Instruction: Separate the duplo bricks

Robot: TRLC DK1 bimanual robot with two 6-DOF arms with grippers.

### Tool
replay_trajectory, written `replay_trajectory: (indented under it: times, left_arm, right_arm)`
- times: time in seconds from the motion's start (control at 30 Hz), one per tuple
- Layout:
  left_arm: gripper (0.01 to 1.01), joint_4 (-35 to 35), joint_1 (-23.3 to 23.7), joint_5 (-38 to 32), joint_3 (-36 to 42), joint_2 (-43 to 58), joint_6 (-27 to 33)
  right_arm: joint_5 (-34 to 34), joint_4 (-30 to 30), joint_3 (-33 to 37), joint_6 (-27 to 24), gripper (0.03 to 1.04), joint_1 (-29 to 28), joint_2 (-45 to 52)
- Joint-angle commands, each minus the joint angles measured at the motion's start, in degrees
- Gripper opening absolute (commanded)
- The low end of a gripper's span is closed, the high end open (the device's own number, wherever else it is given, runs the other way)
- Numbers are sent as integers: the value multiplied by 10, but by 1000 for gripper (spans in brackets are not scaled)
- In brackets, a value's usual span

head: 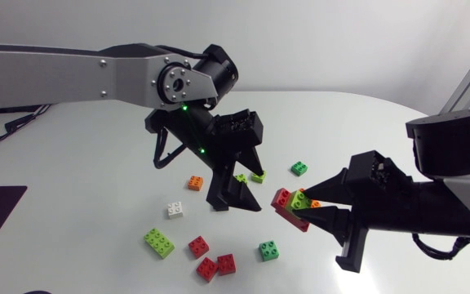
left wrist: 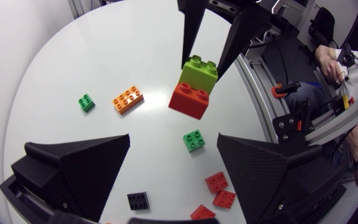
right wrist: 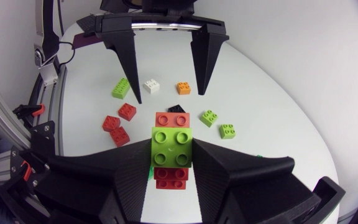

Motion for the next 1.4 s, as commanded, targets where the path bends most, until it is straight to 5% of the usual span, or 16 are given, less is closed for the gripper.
replay_trajectory:
  times: [0.0,1.0,1.37]
  left_arm:
    - [975,-14,-10,12,-13,-18,6]
    - [925,23,-58,29,-21,-1,-17]
    - [690,31,-57,36,-22,2,-20]
  right_arm:
    - [-1,10,-9,15,341,8,5]
    - [-17,-8,30,58,341,41,-27]
    - [-21,-13,33,64,341,44,-36]
